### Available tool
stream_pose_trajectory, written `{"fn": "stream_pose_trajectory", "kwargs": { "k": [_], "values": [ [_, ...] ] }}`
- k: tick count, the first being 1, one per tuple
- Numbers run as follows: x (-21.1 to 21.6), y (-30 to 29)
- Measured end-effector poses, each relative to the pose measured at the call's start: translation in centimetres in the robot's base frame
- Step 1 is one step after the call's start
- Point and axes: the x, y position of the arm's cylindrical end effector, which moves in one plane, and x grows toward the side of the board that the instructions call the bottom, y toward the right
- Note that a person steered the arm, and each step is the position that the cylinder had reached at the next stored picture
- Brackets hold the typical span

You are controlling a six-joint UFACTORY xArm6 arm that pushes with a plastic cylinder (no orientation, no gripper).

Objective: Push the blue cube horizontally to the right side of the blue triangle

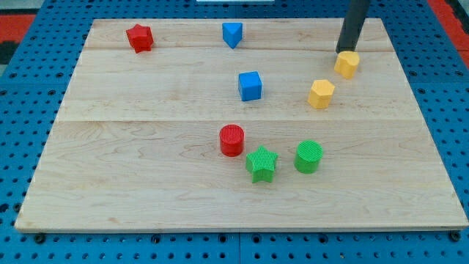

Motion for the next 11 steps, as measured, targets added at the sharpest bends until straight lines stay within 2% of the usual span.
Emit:
{"fn": "stream_pose_trajectory", "kwargs": {
  "k": [1,2,3,4,5,6,7,8,11],
  "values": [
    [2.9,-0.3],
    [2.7,-7.5],
    [1.3,-17.6],
    [7.0,-22.5],
    [9.3,-19.9],
    [7.2,-14.5],
    [1.8,-11.5],
    [-1.6,-7.8],
    [-2.2,-6.4]
  ]
}}
